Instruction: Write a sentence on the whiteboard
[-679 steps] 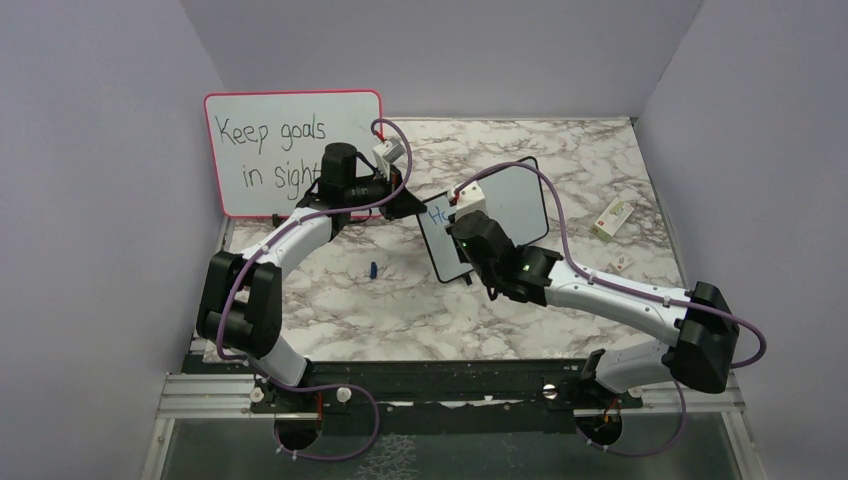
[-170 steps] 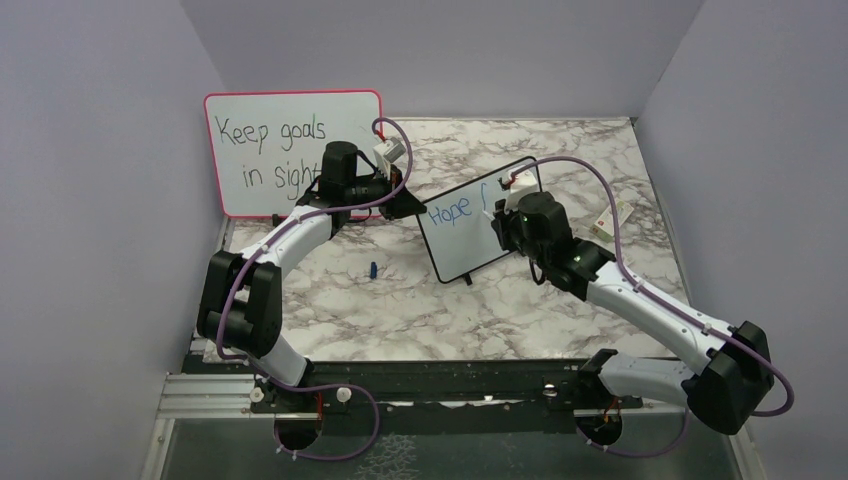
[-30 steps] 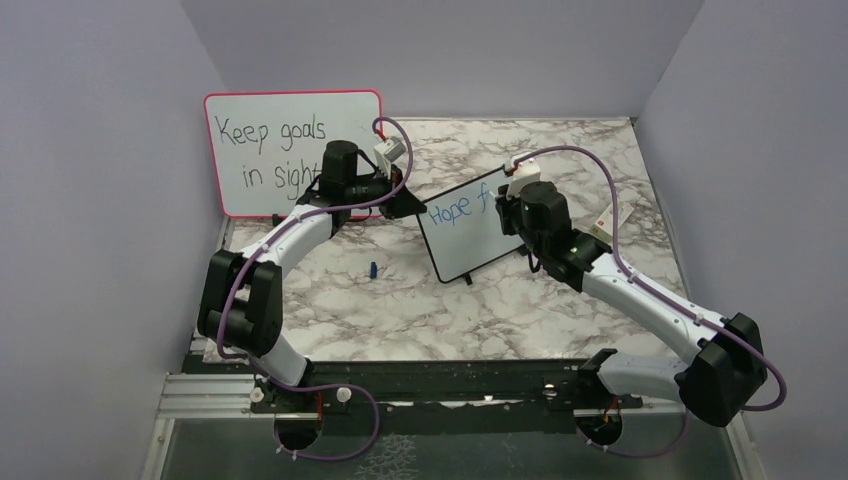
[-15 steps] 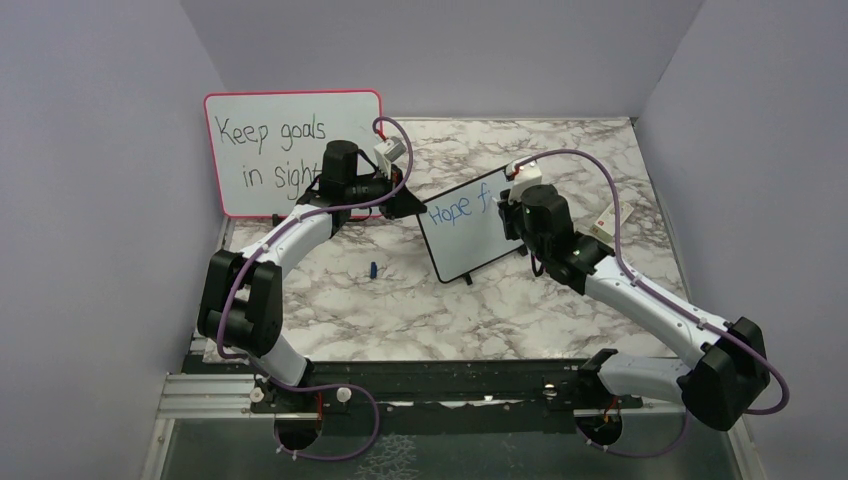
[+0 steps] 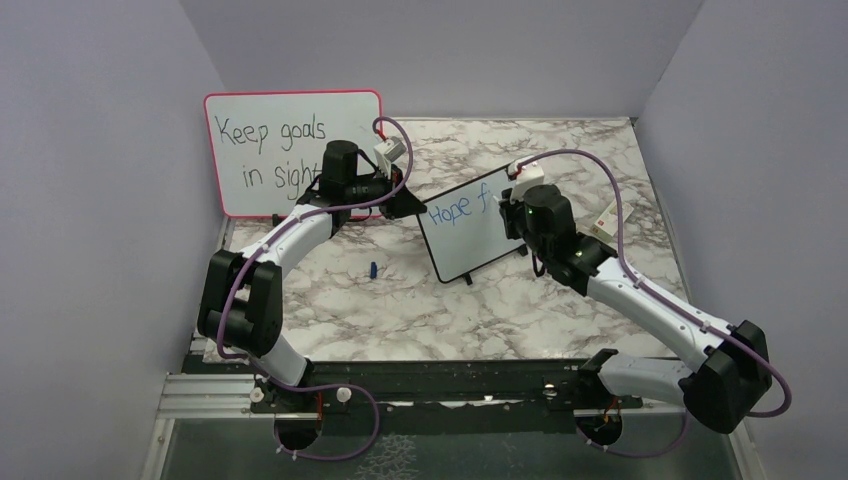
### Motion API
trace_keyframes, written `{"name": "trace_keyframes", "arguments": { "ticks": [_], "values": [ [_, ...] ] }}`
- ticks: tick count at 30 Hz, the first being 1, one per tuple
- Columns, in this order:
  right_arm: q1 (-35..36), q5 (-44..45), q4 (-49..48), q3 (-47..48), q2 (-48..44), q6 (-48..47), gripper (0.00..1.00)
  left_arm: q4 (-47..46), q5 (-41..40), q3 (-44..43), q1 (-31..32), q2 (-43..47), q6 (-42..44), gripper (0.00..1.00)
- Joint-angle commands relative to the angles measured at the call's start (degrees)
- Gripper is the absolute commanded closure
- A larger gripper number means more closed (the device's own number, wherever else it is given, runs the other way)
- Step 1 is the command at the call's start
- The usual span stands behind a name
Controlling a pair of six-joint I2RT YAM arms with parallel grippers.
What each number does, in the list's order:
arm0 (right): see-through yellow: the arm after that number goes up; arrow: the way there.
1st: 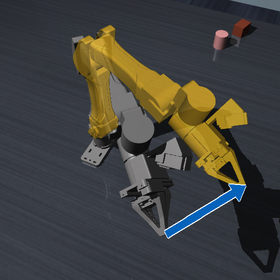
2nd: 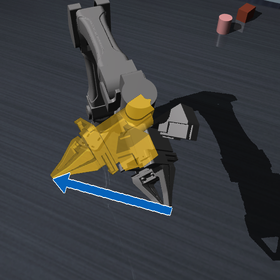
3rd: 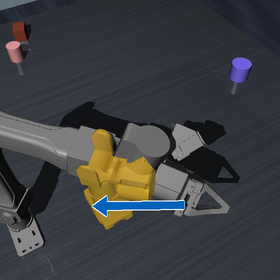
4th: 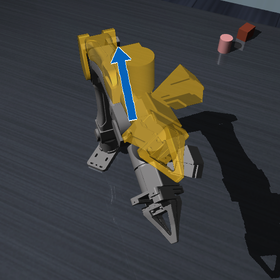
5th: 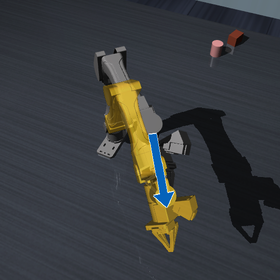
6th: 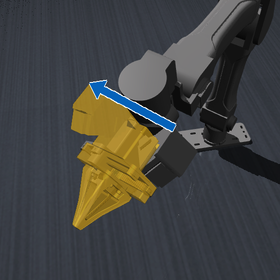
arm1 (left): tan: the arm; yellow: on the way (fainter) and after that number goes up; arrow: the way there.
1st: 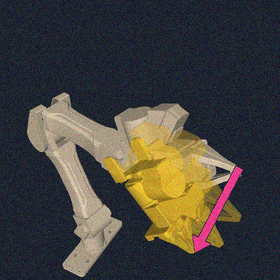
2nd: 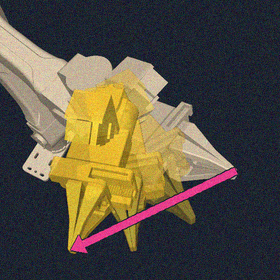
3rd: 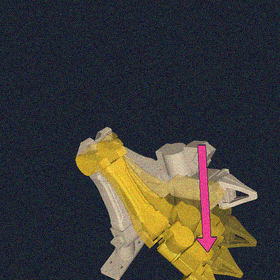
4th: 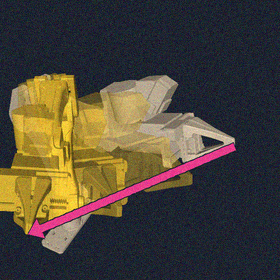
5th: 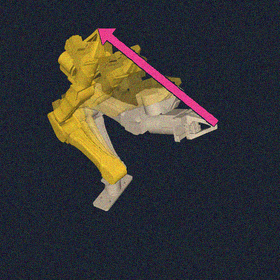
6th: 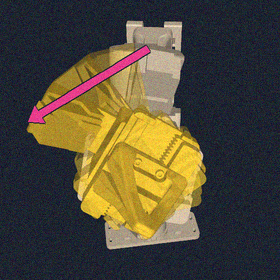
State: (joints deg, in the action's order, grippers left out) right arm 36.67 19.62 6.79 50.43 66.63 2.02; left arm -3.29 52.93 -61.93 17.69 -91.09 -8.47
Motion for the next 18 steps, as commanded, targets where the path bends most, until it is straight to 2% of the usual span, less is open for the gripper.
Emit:
{"name": "trace_keyframes", "arguments": {
  "ticks": [1, 18],
  "values": [
    [-0.36, -0.1, -2.62, 0.98, -0.12, -0.37, 0.99, 3.2, 0.49, -0.21, 0.06, -1.38, 2.14, 1.0],
    [-0.39, -0.74, -4.3, 2.42, 1.66, -0.53, 0.99, 3.2, 0.52, -0.29, 0.06, -1.57, 2.14, 1.0]
  ]
}}
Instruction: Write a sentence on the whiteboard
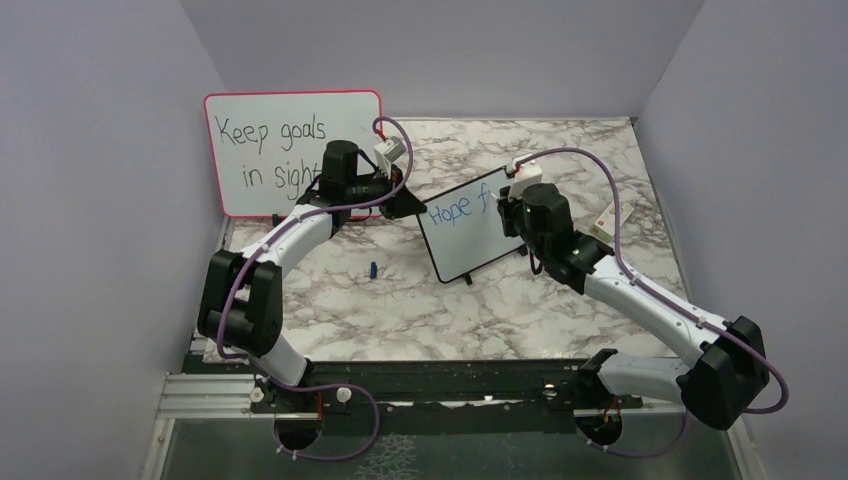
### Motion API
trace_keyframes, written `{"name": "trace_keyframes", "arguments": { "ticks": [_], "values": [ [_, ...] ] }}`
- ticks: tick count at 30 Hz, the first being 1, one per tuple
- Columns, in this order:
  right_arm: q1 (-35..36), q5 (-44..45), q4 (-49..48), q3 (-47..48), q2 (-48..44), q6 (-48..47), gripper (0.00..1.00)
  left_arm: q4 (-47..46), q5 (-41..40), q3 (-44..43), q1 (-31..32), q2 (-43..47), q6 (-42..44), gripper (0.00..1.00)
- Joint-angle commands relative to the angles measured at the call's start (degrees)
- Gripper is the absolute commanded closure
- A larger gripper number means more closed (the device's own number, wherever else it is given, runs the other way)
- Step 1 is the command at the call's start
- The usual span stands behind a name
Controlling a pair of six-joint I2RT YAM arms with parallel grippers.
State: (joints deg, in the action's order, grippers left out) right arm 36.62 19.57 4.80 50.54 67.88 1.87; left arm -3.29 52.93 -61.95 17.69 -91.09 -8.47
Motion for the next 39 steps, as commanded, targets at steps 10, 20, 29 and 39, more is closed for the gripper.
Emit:
{"name": "trace_keyframes", "arguments": {
  "ticks": [10, 20, 29, 39],
  "values": [
    [-0.62, -0.98, -2.47, 2.53, 1.11, -0.29, 0.99, 3.2, 0.6, -0.27, 0.06, -1.55, 2.23, 1.0],
    [-0.85, -1.39, -1.03, 1.74, 1.01, 0.04, 0.99, 3.2, 0.6, -0.36, 0.06, -1.69, 2.17, 1.0],
    [-0.85, -1.95, 0.68, 0.84, 0.44, 0.31, 0.99, 3.2, 0.64, -0.36, 0.06, -1.64, 2.14, 1.0],
    [-0.85, -1.94, 1.98, -1.05, -0.28, 0.68, 0.99, 3.2, 0.6, -0.34, 0.06, -1.67, 2.14, 1.0]
  ]
}}
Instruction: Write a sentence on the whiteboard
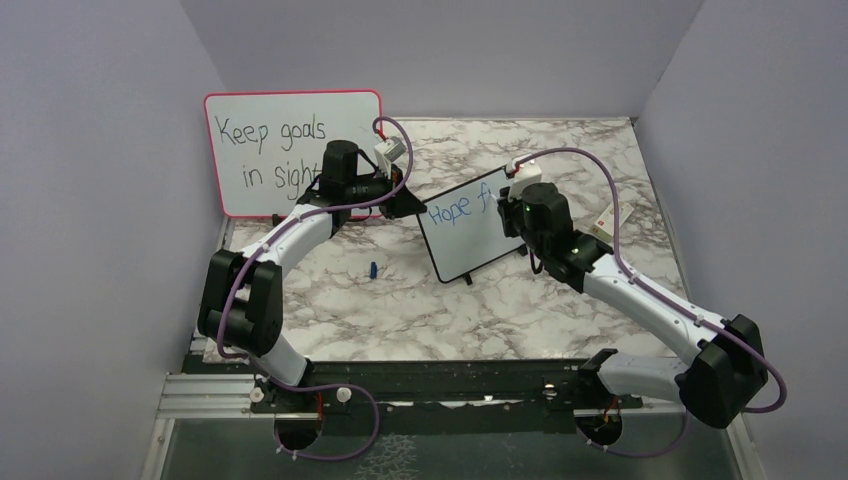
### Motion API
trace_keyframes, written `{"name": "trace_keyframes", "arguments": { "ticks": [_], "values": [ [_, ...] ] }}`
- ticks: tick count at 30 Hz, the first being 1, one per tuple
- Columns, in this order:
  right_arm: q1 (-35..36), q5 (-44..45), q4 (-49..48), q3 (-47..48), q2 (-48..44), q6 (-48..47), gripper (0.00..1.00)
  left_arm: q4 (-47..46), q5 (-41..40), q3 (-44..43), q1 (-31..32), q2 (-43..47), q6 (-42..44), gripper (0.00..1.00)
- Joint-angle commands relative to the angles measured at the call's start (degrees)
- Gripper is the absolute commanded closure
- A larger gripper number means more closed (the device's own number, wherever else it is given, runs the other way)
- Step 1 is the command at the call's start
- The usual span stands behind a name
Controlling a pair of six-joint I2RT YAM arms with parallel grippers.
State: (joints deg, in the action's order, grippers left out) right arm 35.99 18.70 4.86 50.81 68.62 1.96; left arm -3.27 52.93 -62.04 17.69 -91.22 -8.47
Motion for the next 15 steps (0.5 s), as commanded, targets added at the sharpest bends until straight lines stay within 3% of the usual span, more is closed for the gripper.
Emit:
{"name": "trace_keyframes", "arguments": {
  "ticks": [1, 15],
  "values": [
    [-0.15, -1.08, 2.15, -1.44, -1.08, 0.57, 0.99, 3.18, 0.6, -0.19, 0.06, -1.51, 2.14, 1.0],
    [-0.7, 2.12, 1.95, -1.53, -1.21, -0.76, 0.99, 3.18, 0.68, -0.27, 0.15, -1.57, 2.19, 1.0]
  ]
}}
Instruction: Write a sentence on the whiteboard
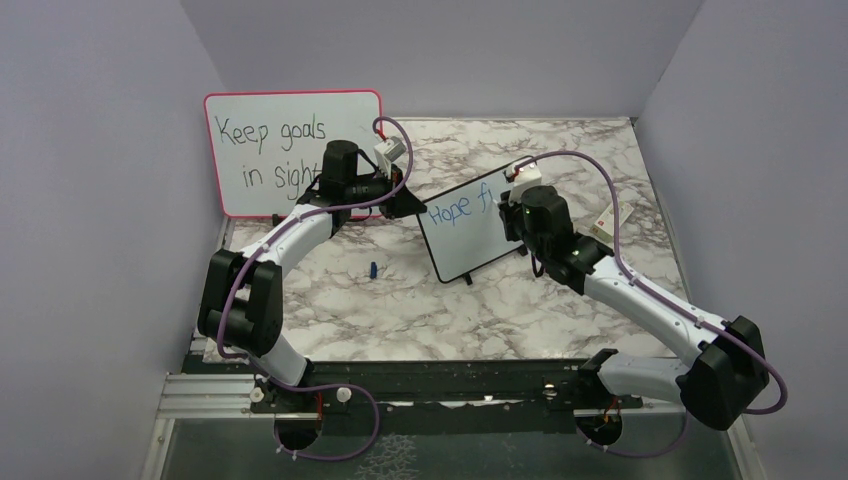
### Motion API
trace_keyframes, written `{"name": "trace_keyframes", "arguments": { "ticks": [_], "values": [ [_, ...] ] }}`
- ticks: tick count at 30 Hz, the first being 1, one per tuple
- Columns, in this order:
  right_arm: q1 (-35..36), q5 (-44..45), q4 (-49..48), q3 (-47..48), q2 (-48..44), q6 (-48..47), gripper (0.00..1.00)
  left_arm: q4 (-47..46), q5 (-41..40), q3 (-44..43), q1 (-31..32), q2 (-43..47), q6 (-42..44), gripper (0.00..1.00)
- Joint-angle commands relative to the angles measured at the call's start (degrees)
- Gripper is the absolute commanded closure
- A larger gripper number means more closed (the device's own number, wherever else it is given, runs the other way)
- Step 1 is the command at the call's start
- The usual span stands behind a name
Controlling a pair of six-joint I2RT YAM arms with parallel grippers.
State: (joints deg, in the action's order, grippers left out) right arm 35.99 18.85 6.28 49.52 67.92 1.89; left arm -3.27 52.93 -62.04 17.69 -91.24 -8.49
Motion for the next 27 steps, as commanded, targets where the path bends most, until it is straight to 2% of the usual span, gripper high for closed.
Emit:
{"name": "trace_keyframes", "arguments": {
  "ticks": [1, 27],
  "values": [
    [-0.78, 2.04, 0.34, -0.07, -0.38, -0.79, 0.99, 3.18, 0.73, -0.27, 0.15, -1.5, 2.25, 1.0],
    [-1.84, 1.03, -3.64, 3.89, 1.58, -3.03, 0.99, 4.4, 0.95, -0.54, 0.3, -1.7, 2.42, 1.0]
  ]
}}
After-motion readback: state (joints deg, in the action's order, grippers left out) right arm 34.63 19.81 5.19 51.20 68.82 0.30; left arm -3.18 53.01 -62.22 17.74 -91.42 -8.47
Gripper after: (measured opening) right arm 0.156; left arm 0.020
